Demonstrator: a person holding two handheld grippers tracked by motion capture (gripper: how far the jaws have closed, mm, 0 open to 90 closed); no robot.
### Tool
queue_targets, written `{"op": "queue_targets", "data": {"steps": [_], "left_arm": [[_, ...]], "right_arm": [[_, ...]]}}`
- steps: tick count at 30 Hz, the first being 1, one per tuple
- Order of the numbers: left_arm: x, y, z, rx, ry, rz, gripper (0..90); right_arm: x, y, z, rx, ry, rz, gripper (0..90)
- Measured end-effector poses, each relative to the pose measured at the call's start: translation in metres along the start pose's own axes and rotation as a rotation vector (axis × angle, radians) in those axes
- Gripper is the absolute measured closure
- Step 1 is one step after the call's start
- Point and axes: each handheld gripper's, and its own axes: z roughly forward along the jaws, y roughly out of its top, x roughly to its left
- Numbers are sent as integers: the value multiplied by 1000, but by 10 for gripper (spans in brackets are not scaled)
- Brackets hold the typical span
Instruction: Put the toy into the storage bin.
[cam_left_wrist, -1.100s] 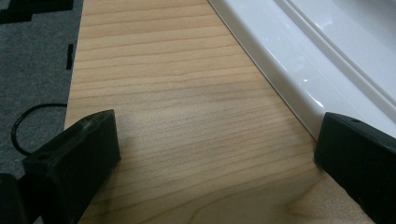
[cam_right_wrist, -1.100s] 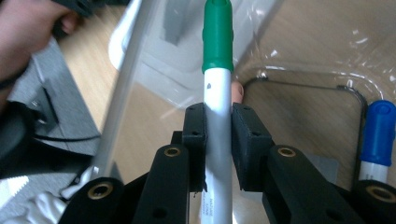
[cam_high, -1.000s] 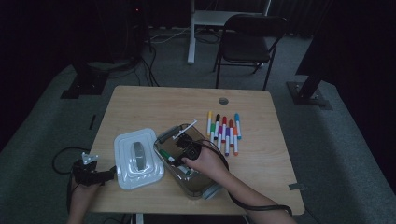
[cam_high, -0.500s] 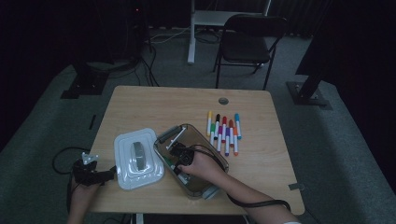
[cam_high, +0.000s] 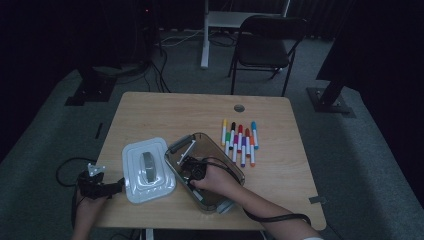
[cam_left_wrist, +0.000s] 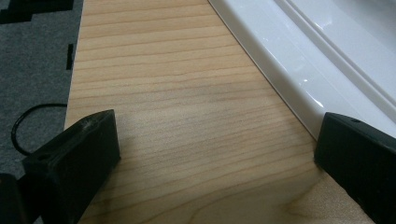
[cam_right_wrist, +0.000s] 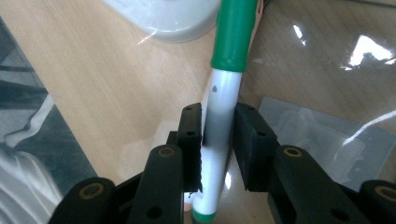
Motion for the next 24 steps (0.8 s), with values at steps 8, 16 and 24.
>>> {"op": "queue_targets", "data": {"steps": [8, 16, 24], "left_arm": [[0, 0, 0, 0, 0, 0, 6], [0, 0, 0, 1, 0, 3, 6], [0, 0, 0, -2, 1, -1, 6]], "right_arm": [[-3, -4, -11, -58, -18, -4, 722], [-11, -19, -55, -222, -12, 14, 705], [-32, -47, -103, -381, -3, 66, 694]]}}
